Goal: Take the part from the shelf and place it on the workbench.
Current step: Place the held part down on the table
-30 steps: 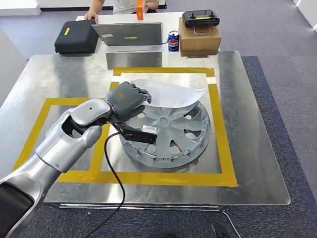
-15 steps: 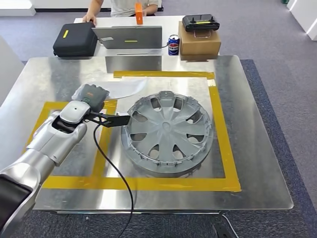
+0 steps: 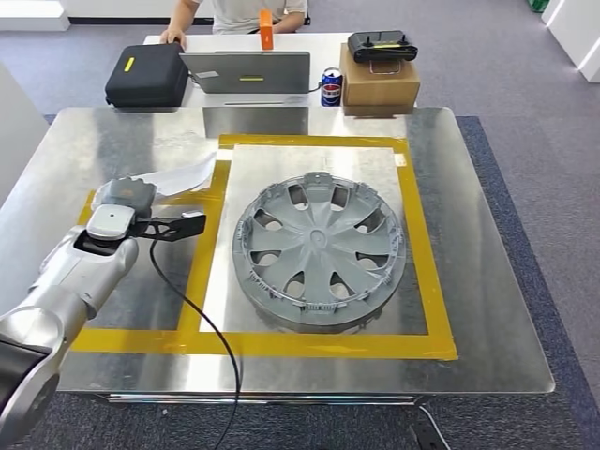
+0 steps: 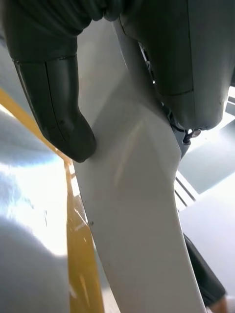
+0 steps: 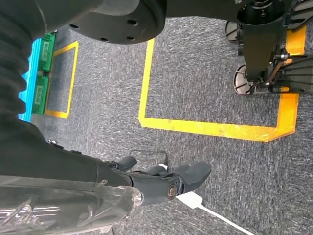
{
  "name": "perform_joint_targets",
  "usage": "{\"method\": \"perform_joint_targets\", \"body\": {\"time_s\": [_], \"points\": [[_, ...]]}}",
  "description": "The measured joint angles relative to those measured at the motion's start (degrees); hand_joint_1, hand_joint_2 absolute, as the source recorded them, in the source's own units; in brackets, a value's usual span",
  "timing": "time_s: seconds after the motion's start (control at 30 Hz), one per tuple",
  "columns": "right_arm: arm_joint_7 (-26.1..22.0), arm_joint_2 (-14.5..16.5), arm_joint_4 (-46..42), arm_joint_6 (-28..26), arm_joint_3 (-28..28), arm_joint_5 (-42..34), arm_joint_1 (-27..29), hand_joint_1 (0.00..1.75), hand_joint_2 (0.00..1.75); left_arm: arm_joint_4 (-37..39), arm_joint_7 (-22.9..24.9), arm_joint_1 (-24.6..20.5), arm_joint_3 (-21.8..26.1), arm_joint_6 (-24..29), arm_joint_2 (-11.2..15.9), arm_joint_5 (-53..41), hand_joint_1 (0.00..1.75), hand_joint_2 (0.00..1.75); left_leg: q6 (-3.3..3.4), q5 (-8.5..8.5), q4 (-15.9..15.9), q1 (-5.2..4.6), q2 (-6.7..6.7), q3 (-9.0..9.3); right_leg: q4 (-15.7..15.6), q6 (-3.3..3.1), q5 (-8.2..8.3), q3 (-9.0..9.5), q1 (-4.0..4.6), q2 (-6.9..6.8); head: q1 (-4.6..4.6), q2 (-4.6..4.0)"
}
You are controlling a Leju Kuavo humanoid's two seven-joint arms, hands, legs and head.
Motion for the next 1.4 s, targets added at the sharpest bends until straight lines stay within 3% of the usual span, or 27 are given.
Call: {"method": "perform_joint_targets", "body": {"time_s": [0.37, 0.5, 0.7, 0.83, 0.97, 1.07, 1.13, 1.2, 1.3, 1.37, 1.4], "points": [[0.7, -0.3, 0.0, 0.2, 0.8, -0.7, -0.3, 0.0, 1.75, 3.8, 2.1, -0.5, 4.4, -4.3, 1.2, -4.9, 1.75, 1.75, -0.17, 0.12, 0.0, 0.18, 0.01, 0.0, 0.0, -0.08, 0.09, -0.04, 0.17, 0.07, 0.0, 0.0], [0.9, -0.4, 0.0, 0.4, 1.3, -0.9, -0.3, 0.0, 0.0, 4.7, 1.8, -0.7, 5.5, -6.7, 1.3, -5.8, 0.0, 1.75, -0.17, 0.12, 0.0, 0.18, 0.01, 0.0, 0.0, -0.11, 0.11, -0.04, 0.17, 0.07, 0.0, 0.0], [2.3, -0.4, 0.0, 0.4, 1.9, -0.5, -0.9, 0.0, 0.0, 6.7, 6.2, -0.7, 7.6, -14.9, 1.6, -6.5, 0.0, 1.75, -0.2, 0.16, 0.0, 0.18, 0.01, 0.0, 0.0, -0.15, 0.15, -0.05, 0.18, 0.08, -0.01, 0.0], [2.8, -0.4, 0.0, 0.4, 2.2, -0.5, -1.4, 0.0, 0.0, 7.4, 6.7, -0.7, 8.4, -15.8, 2.0, -6.7, 0.0, 1.75, -0.15, 0.21, 0.0, 0.19, 0.01, -0.01, 0.0, -0.15, 0.15, -0.04, 0.2, 0.03, 0.0, 0.0], [2.8, -0.4, 0.0, 0.4, 2.5, -0.5, -1.6, 0.0, 0.0, 7.7, 6.7, -0.8, 8.6, -15.8, 2.1, -6.7, 0.0, 0.0, -0.16, 0.21, 0.0, 0.19, 0.01, -0.01, 0.0, -0.15, 0.16, -0.04, 0.2, 0.04, 0.01, 0.0], [2.8, -0.4, 0.0, 0.4, 2.5, -0.7, -1.6, 0.0, 0.0, 7.7, 5.6, -1.0, 8.8, -15.1, 2.1, -6.7, 0.0, 0.0, -0.15, 0.22, 0.0, 0.18, 0.01, 0.0, 0.0, -0.15, 0.16, -0.04, 0.19, 0.03, 0.01, 0.0], [2.4, -0.4, 0.0, 0.4, 2.5, -1.1, -1.6, 0.0, 0.0, 7.7, 2.7, -1.0, 9.4, -12.9, 1.7, -5.3, 0.0, 0.0, -0.12, 0.23, 0.0, 0.16, 0.01, 0.01, 0.0, -0.15, 0.16, -0.04, 0.19, 0.01, -0.01, 0.0], [1.5, -0.5, 0.0, 0.4, 2.5, -1.9, -1.2, 0.0, 0.0, 7.4, -3.8, -0.9, 11.1, -8.9, 0.6, -0.4, 0.0, 0.0, -0.07, 0.27, 0.0, 0.15, -0.03, 0.01, 0.0, -0.14, 0.15, -0.03, 0.19, -0.05, -0.02, 0.0], [-0.8, -0.6, 0.0, 0.6, 2.4, -3.4, 0.0, 0.0, 0.0, 3.5, -21.1, 0.9, 16.0, -6.4, -3.0, 15.8, 0.0, 0.0, 0.0, 0.32, 0.0, 0.12, -0.15, -0.05, 0.0, -0.1, 0.15, 0.0, 0.18, -0.24, 0.0, 0.0], [-2.5, -0.7, 0.0, 0.6, 2.3, -4.4, 0.9, 0.0, 0.0, -3.4, -32.7, 3.7, 19.3, -10.0, -6.1, 32.4, 0.0, 0.0, -0.01, 0.26, 0.0, 0.11, -0.14, -0.06, 0.0, -0.09, 0.18, 0.01, 0.14, -0.21, 0.02, 0.0], [-3.2, -0.7, 0.0, 0.6, 2.3, -4.7, 1.3, 0.0, 0.0, -7.6, -36.4, 5.3, 20.4, -12.5, -7.5, 40.7, 0.0, 0.0, -0.02, 0.19, 0.0, 0.09, -0.07, -0.03, 0.0, -0.07, 0.19, 0.0, 0.11, -0.08, 0.03, 0.0]]}}
